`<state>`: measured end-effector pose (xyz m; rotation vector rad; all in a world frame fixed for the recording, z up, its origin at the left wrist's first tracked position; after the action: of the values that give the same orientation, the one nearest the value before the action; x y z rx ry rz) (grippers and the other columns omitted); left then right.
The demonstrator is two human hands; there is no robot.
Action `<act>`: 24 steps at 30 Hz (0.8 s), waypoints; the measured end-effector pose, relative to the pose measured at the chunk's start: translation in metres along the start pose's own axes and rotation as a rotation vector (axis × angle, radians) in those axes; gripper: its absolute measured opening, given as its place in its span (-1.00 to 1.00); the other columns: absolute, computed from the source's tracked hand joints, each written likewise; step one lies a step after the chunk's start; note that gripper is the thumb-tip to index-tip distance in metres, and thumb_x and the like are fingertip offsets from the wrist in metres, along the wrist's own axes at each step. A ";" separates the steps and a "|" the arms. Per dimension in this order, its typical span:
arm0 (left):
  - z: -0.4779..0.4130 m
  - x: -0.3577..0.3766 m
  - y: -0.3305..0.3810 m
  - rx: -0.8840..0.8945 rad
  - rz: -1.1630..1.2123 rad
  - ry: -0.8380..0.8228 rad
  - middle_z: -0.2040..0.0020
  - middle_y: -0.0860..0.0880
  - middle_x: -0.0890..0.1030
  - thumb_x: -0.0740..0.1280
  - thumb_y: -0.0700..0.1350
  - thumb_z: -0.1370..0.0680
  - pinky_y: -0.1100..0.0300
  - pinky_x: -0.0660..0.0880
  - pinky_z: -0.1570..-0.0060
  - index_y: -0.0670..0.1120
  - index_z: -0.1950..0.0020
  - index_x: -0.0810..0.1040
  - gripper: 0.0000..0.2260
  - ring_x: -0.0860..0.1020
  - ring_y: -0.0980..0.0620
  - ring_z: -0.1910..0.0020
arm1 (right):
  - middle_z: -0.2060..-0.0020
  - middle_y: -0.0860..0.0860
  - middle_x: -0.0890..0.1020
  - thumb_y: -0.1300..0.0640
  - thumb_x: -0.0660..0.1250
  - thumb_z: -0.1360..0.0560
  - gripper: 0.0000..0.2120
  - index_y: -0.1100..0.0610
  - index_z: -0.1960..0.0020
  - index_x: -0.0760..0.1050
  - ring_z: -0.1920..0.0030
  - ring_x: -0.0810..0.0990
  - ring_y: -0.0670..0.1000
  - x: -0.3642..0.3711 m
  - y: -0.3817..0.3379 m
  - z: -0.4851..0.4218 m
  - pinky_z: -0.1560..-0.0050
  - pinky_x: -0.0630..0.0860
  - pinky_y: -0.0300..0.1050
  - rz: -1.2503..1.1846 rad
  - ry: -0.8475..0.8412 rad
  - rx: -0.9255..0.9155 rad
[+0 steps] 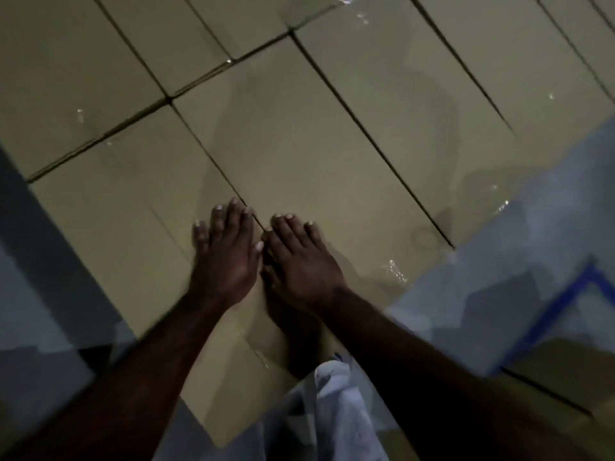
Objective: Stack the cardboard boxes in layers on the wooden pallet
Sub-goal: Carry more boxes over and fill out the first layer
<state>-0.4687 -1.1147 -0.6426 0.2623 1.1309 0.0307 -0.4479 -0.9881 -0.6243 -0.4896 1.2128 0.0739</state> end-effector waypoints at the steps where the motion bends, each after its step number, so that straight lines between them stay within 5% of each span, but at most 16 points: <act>1: 0.002 -0.001 -0.002 0.009 -0.014 -0.001 -0.63 -0.15 0.01 0.02 0.11 -0.63 -0.30 -0.10 -0.48 -0.16 -0.61 0.12 -0.40 -0.04 -0.22 -0.60 | -0.54 0.18 0.30 -0.15 0.09 -0.56 -0.39 0.15 -0.51 0.34 -0.55 0.21 0.21 -0.005 0.001 0.005 -0.54 0.02 0.24 -0.053 0.041 0.043; 5: 0.000 -0.009 0.020 0.090 -0.073 -0.006 -0.62 -0.20 0.02 0.13 0.10 -0.62 -0.27 -0.09 -0.50 -0.19 -0.60 0.11 -0.37 -0.03 -0.26 -0.59 | -0.46 0.25 0.40 -0.03 0.20 -0.49 -0.47 0.18 -0.39 0.47 -0.47 0.33 0.27 -0.027 0.043 0.060 -0.49 0.13 0.30 -0.151 0.382 0.490; 10: -0.001 0.008 0.109 0.425 -0.164 -0.095 -0.63 -0.19 -0.04 -0.03 0.16 -0.59 -0.18 -0.17 -0.52 -0.19 -0.61 0.04 -0.33 -0.08 -0.22 -0.60 | -0.50 0.25 0.31 0.02 0.18 -0.53 -0.46 0.21 -0.45 0.39 -0.51 0.26 0.24 -0.014 0.081 0.154 -0.51 0.20 0.16 -0.337 0.733 1.085; 14: 0.003 0.033 0.153 0.566 -0.273 -0.126 -0.63 -0.15 -0.09 -0.07 0.19 -0.60 -0.18 -0.22 -0.51 -0.15 -0.62 0.00 -0.33 -0.12 -0.19 -0.60 | -0.54 0.18 0.28 0.01 0.25 -0.65 -0.43 0.21 -0.57 0.20 -0.53 0.25 0.15 0.059 0.074 0.192 -0.45 0.13 -0.18 -1.171 0.761 1.634; 16: 0.003 0.039 0.158 0.564 -0.288 -0.094 -0.63 -0.16 -0.07 -0.05 0.16 -0.61 -0.18 -0.19 -0.52 -0.17 -0.62 0.04 -0.34 -0.10 -0.20 -0.60 | -0.48 0.08 0.35 0.00 0.19 -0.68 -0.55 0.14 -0.51 0.30 -0.51 0.28 0.12 0.090 0.055 0.182 -0.34 0.12 -0.29 -1.479 0.669 1.634; 19: 0.004 0.041 0.157 0.572 -0.311 -0.046 -0.63 -0.18 -0.06 -0.07 0.15 -0.63 -0.15 -0.20 -0.53 -0.20 -0.62 0.04 -0.36 -0.11 -0.19 -0.60 | -0.25 -0.04 0.53 -0.03 0.13 -0.69 -0.63 0.12 -0.40 0.46 -0.30 0.46 -0.03 0.108 0.039 0.168 -0.24 0.26 -0.30 -1.700 0.771 1.568; 24: 0.007 0.042 0.164 0.547 -0.326 0.001 -0.61 -0.26 0.04 -0.03 0.14 -0.62 -0.23 -0.12 -0.50 -0.24 -0.59 0.11 -0.36 -0.01 -0.29 -0.58 | -0.40 -0.02 0.51 -0.42 0.08 -0.53 -0.31 0.01 -0.43 0.46 -0.40 0.45 0.05 0.108 0.032 0.158 -0.44 0.30 -0.01 -1.845 0.793 1.514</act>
<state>-0.4270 -0.9508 -0.6412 0.5590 1.1560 -0.5742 -0.2799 -0.9186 -0.6919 -0.0549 0.7498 -2.5708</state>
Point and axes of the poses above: each hand's wrist, its own z-axis away from the middle knuckle, its own x-axis out of the palm, y = z × x, the point moved 7 cm from there along -z, towards the middle knuckle
